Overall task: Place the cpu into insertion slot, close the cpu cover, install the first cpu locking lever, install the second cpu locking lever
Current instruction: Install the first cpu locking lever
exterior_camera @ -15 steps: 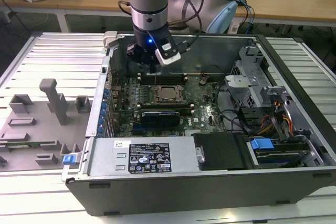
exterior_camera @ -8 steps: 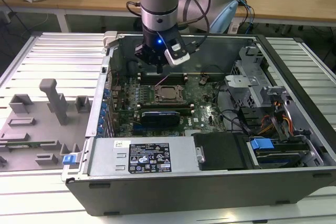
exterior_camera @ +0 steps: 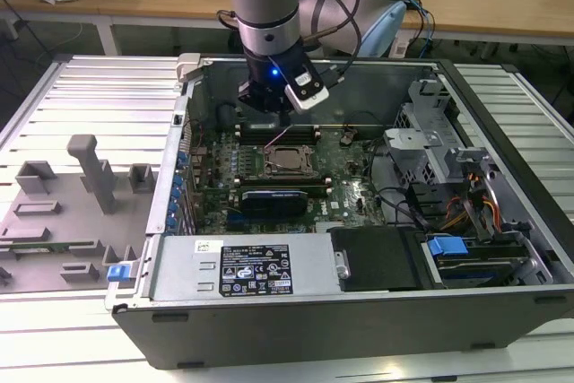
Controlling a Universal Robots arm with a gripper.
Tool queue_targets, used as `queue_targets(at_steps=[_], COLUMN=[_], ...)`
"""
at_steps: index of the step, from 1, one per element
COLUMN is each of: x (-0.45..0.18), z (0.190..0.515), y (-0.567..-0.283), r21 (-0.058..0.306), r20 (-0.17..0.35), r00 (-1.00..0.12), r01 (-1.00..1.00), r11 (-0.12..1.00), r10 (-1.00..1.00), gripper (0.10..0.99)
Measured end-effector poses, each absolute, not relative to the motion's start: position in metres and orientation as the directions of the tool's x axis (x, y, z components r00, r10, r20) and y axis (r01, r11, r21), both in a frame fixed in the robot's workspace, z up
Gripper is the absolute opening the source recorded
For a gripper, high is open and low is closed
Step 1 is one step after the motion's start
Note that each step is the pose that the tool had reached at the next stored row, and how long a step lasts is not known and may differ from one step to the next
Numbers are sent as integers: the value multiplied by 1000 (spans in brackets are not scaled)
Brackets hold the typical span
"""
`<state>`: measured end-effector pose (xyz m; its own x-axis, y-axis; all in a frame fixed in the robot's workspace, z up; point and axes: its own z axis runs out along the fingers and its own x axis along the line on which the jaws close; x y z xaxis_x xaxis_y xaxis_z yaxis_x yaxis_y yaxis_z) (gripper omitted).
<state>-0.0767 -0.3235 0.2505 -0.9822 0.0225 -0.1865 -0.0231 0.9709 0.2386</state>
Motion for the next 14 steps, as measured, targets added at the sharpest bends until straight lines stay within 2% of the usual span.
queue_targets(at_steps=[6, 9, 14], x=[-77, -78, -79], z=[250, 246, 239], y=[-324, -323, -322], r21=[238, 237, 233], r20=[-196, -223, -226], r00=[-980, -975, -974], r01=[-26, -32, -32], r11=[971, 971, 972], r10=[22, 22, 22], gripper=[106, 106, 106])
